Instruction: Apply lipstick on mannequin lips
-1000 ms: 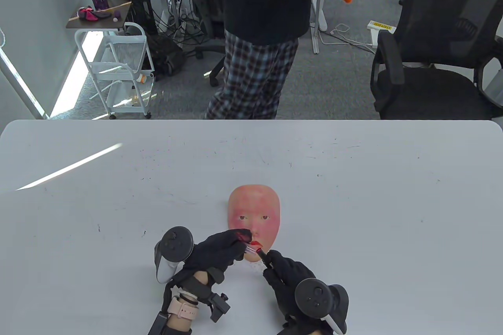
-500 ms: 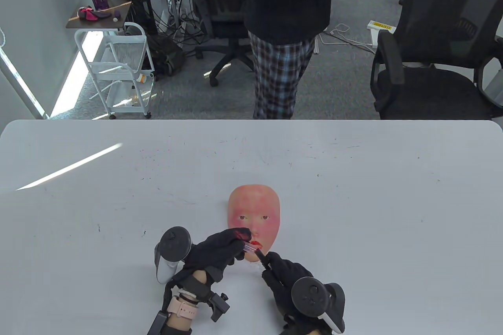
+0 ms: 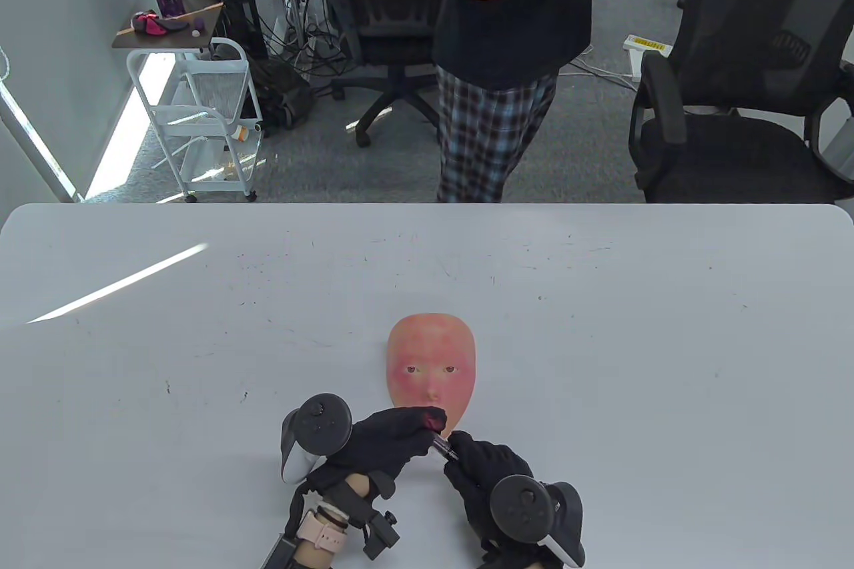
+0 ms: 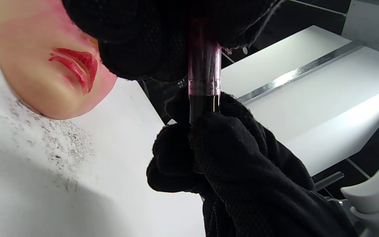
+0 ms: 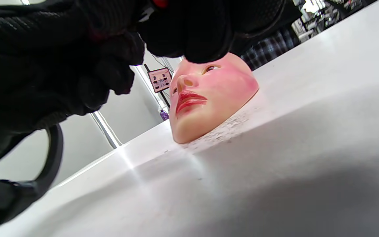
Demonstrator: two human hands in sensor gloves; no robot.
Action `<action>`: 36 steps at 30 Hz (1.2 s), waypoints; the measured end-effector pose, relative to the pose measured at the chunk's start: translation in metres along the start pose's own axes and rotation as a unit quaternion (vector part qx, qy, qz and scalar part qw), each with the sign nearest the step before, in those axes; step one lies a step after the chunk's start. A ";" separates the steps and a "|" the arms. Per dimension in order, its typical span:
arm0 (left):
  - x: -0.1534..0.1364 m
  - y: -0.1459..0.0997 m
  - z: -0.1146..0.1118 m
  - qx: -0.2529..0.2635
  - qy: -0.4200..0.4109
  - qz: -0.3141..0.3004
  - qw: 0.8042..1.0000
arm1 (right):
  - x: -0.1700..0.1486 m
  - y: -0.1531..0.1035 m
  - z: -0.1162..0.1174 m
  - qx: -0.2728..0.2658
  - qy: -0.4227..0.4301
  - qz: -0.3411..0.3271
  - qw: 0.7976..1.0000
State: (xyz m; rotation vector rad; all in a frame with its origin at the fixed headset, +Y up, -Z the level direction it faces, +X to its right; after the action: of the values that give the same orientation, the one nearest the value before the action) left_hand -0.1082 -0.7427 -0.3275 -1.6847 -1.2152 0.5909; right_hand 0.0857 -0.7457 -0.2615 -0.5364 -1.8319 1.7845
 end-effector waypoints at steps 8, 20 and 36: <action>0.056 0.032 -0.011 0.037 0.181 0.043 0.982 | -0.034 0.000 -0.039 -0.104 0.044 0.095 0.989; 0.078 0.121 -0.080 0.050 0.436 0.090 0.894 | -0.101 -0.004 -0.076 -0.198 0.055 0.196 0.959; 0.084 0.107 -0.062 0.078 0.417 0.054 0.904 | -0.100 -0.003 -0.069 -0.185 0.039 0.189 0.964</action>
State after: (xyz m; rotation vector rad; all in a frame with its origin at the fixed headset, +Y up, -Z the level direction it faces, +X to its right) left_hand 0.0232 -0.6986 -0.3839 -1.6031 -0.4403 -0.0101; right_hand 0.2068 -0.7532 -0.2684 -1.1486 -2.1271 1.6154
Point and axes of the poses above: the tracker on the back of each hand, its own x axis roughly to the thumb side, its own y axis roughly from the wrist to the fingertips, z = x × y, the point moved 4 cm from there along y, roughly from the wrist to the fingertips, and after that the axes turned 12 degrees about z, right-handed, at the moved point
